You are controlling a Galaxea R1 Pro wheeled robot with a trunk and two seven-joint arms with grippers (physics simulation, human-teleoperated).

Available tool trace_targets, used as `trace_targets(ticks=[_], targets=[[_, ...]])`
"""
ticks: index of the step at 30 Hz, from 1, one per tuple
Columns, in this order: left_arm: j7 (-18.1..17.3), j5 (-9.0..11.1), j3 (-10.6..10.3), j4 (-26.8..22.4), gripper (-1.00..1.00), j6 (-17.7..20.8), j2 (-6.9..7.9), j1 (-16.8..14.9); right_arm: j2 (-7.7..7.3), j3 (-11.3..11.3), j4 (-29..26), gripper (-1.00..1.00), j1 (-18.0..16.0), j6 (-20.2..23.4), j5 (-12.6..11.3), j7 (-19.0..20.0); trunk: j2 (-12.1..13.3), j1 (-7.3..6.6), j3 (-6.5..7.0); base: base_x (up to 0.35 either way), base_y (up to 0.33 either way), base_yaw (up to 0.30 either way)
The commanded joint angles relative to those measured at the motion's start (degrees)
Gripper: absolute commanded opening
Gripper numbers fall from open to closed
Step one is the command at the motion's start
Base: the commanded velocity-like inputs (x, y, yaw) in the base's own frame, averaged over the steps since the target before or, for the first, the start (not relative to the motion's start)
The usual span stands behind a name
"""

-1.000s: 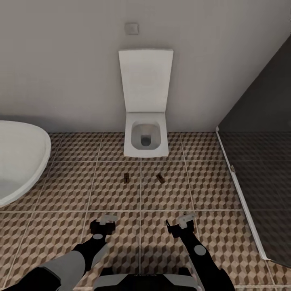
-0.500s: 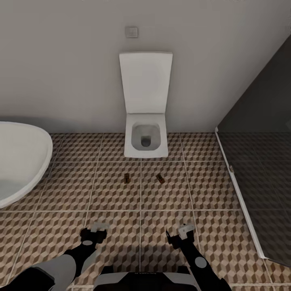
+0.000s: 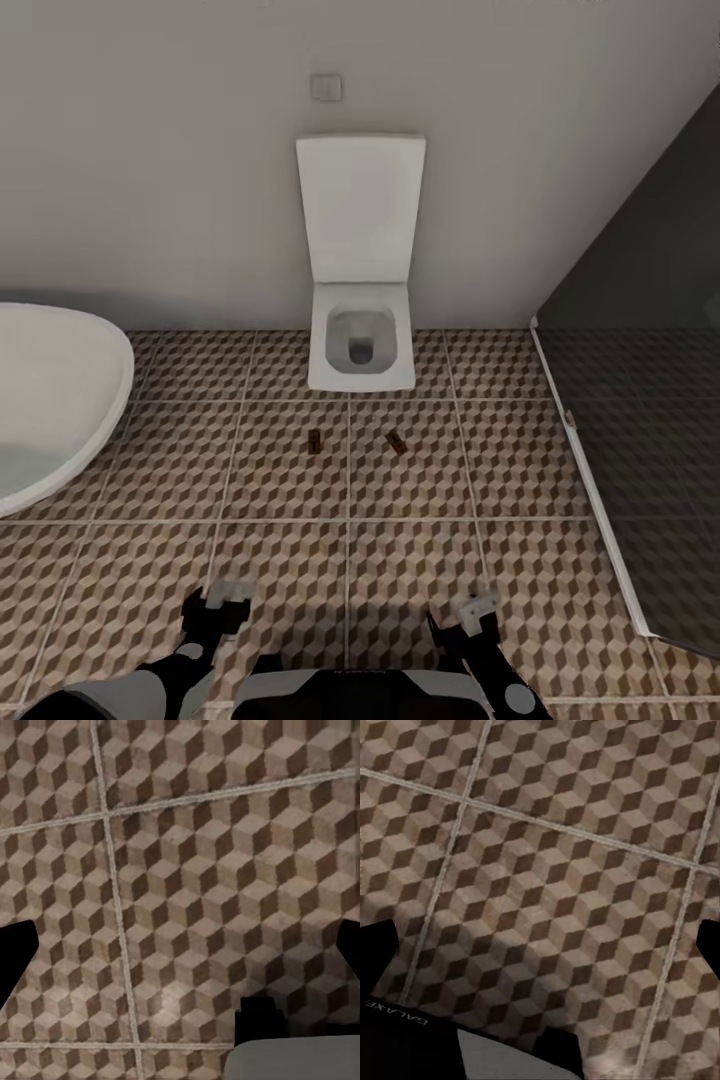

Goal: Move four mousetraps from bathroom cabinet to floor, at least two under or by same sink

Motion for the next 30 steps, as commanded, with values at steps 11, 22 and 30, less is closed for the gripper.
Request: trace_targets(ticks=[11, 22, 30], targets=[[0.25, 3.6, -0.35, 0.41, 1.0, -3.14, 0.87, 4.01, -1.75, -7.36, 12.94, 1.0, -0.02, -10.23, 0.19, 0.14, 4.39, -2.41, 1.95, 0.0, 0.0, 0.0], [0.21, 8.26, -0.32, 0.47, 1.0, -6.82, 1.93, 9.44, -3.19, -8.84, 17.76, 1.0, -0.02, -11.58, 0.13, 0.08, 8.8, -4.83, 3.93, 0.0, 0.0, 0.0], [0.25, 8.86, -0.32, 0.47, 1.0, -9.5, 1.67, 11.71, -3.38, -8.99, 20.38, 1.0, -0.02, -12.1, 0.13, -0.45, 12.01, -6.58, 5.36, 0.0, 0.0, 0.0]])
